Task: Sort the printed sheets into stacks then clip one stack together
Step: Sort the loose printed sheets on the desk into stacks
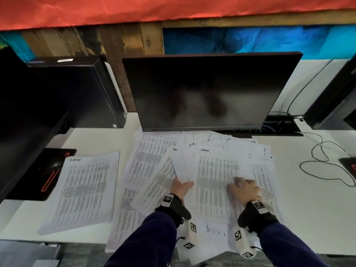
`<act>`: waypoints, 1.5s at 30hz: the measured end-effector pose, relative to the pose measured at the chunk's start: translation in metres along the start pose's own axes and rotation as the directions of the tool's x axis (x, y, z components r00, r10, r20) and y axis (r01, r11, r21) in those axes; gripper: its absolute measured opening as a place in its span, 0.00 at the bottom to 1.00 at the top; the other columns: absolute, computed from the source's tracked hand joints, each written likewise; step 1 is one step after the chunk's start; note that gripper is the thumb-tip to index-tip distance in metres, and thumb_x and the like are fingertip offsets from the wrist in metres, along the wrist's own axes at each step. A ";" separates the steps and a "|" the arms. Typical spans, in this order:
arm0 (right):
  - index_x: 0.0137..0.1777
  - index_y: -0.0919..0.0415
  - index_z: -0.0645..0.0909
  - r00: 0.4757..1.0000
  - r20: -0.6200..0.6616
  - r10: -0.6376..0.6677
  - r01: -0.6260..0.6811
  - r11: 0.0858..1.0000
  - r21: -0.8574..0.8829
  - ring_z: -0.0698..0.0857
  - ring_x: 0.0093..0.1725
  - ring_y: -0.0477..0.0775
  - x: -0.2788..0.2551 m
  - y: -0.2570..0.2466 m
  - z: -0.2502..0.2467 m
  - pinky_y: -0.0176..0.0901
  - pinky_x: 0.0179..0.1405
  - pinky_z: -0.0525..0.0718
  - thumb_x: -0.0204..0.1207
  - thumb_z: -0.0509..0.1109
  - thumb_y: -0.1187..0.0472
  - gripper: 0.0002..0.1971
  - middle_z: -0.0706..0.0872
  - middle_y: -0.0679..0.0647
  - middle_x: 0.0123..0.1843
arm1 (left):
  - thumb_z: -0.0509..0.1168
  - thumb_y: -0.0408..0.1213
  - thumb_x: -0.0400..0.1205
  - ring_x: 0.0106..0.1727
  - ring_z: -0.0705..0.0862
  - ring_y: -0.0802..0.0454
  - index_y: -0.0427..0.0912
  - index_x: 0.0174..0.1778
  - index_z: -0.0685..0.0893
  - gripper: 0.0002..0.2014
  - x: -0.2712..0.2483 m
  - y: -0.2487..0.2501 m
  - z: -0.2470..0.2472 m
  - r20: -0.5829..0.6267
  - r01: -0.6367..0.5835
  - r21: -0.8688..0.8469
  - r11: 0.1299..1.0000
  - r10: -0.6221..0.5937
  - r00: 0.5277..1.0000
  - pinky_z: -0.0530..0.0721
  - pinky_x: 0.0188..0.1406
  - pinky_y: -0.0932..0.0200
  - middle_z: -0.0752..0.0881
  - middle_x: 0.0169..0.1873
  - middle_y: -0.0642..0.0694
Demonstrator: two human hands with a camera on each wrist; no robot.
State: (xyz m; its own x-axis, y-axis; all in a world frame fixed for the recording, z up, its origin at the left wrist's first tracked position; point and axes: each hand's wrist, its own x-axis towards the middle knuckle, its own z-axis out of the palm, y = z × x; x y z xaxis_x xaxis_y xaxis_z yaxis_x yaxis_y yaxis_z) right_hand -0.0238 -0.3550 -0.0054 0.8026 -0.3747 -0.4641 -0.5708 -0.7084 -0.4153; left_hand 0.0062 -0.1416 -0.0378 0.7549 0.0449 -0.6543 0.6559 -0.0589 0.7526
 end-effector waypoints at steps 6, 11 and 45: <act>0.74 0.53 0.72 0.986 -0.159 -0.040 0.058 0.992 0.108 0.69 0.73 0.65 0.004 0.003 0.003 0.64 0.71 0.65 0.79 0.64 0.55 0.23 0.69 0.62 0.75 | 0.65 0.25 0.75 0.66 0.79 0.41 0.42 0.74 0.66 0.31 -0.021 -0.001 -0.001 -0.105 -0.079 0.149 0.986 0.095 0.990 0.78 0.68 0.47 0.79 0.66 0.42; 0.76 0.61 0.69 0.970 -0.076 0.232 -0.201 0.934 0.295 0.73 0.70 0.69 0.018 0.006 -0.008 0.56 0.72 0.72 0.78 0.63 0.58 0.26 0.72 0.67 0.73 | 0.62 0.25 0.78 0.70 0.75 0.41 0.45 0.80 0.59 0.34 -0.026 -0.002 -0.034 -0.172 -0.088 0.205 0.975 0.124 0.977 0.74 0.67 0.52 0.74 0.72 0.45; 0.22 0.54 0.58 0.994 -0.045 0.099 -0.068 0.888 0.456 0.85 0.57 0.69 0.031 0.058 -0.015 0.49 0.53 0.77 0.81 0.61 0.65 0.25 0.87 0.72 0.53 | 0.64 0.55 0.78 0.73 0.67 0.40 0.45 0.76 0.62 0.34 -0.009 0.006 -0.087 -0.330 0.135 0.782 0.608 0.221 0.918 0.72 0.68 0.43 0.65 0.72 0.39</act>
State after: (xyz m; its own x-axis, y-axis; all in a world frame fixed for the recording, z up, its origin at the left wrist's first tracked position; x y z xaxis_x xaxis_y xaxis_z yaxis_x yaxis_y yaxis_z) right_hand -0.0291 -0.4162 -0.0323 0.7491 -0.4694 -0.4674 -0.6400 -0.3308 -0.6935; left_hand 0.0042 -0.0558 -0.0210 0.8395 0.3572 -0.4095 0.4967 -0.8101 0.3116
